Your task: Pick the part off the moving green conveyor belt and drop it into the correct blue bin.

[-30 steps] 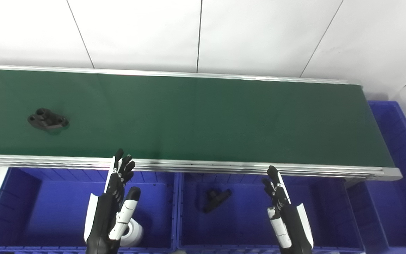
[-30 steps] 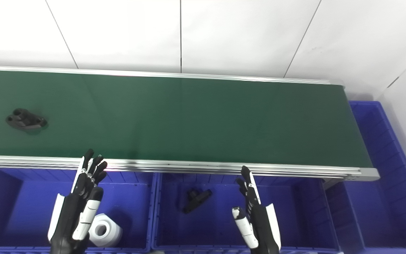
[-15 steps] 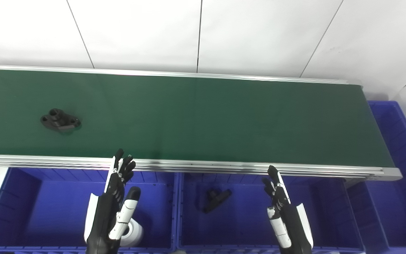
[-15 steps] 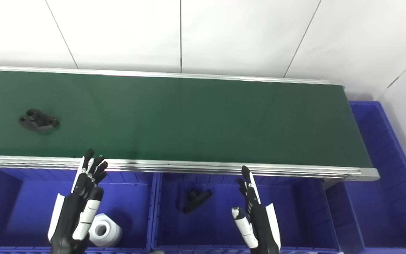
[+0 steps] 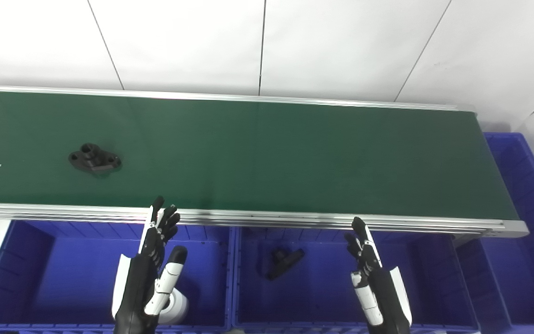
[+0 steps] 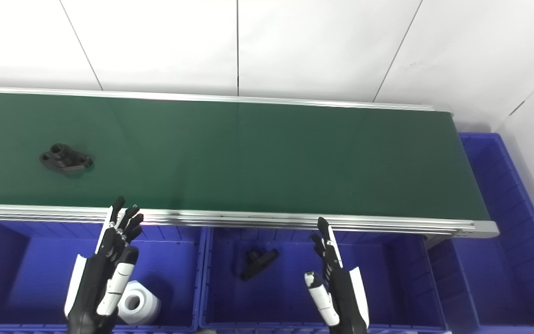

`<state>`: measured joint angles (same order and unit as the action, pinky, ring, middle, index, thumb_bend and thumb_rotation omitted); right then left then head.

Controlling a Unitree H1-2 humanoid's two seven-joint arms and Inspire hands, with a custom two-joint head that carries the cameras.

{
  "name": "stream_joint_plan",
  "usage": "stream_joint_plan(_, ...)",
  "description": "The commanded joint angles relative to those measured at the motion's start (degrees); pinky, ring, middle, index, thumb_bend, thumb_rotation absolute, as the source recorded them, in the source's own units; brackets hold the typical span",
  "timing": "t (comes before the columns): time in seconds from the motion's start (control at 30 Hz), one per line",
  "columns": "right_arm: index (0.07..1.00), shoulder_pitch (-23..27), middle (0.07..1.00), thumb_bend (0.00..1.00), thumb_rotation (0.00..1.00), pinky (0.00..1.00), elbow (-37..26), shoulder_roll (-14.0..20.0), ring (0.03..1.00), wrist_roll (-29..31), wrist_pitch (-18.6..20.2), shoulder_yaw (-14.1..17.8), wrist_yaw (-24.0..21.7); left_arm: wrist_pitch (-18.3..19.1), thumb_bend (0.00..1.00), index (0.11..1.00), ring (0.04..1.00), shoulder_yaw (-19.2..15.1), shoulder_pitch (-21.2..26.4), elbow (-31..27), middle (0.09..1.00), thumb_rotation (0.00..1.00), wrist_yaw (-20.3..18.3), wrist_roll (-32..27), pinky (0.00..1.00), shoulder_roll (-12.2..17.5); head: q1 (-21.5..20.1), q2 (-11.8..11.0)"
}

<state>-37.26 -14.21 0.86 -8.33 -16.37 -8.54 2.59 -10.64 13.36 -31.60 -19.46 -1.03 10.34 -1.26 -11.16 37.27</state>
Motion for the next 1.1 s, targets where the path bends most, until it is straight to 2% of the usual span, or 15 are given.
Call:
stream_joint_plan(0.0, 1.0, -0.07, 0.993, 0.8, 0.95, 0.95, -1.66, -0.09, 0.955, -0.19, -2.49, -0.07, -0.1, -0.77, 0.56, 1.0, 0.91, 0.01, 0.0, -1.4, 0.942, 0.85, 0.28, 0.07, 0.9, -0.17, 0.03, -0.06)
stream_joint_plan(0.57, 1.0, 0.31, 0.993, 0.79, 0.95, 0.95, -1.02, 0.14, 0.955, -0.08, -2.69, 0.08, -0.16, -1.24, 0.55, 0.992, 0.907, 0.16, 0.45, -0.54, 0.931, 0.87, 0.4, 1.11, 0.9, -0.14, 0.35, -0.89)
stream_joint_plan(0.7, 1.0, 0.56, 0.997, 0.79, 0.95, 0.95, -0.2, 0.3, 0.962, 0.64, -3.05, 0.16, -0.28, -2.29, 0.56, 0.992, 0.904, 0.32, 0.62, 0.94, 0.928, 0.87, 0.74, 1.58, 0.89, -0.3, 2.21, -3.67)
stream_joint_plan(0.73, 1.0, 0.72, 0.998, 0.8, 0.95, 0.95, 0.49, 0.55, 0.964, 0.85, -3.57, 0.27, -0.34, -2.7, 0.56, 0.994, 0.905, 0.43, 0.66, 1.57, 0.93, 0.88, 0.86, 1.88, 0.9, -0.4, 3.41, -5.12)
stream_joint_plan(0.83, 1.0, 1.67, 1.0, 0.81, 0.96, 0.96, 4.21, 1.57, 0.962, 1.39, -6.67, 1.02, -0.25, -3.65, 0.54, 0.994, 0.903, 0.9, 0.85, 3.51, 0.928, 0.89, 1.35, 2.35, 0.91, -0.96, 5.65, -7.37)
stream_joint_plan(1.07, 1.0, 3.22, 1.0, 0.82, 0.96, 0.98, 8.27, 3.26, 0.964, 2.66, -8.85, 2.58, -0.48, -5.72, 0.47, 0.96, 0.894, 2.33, 1.95, 7.37, 0.921, 0.83, 1.91, 1.87, 0.87, -2.48, 9.31, -10.58)
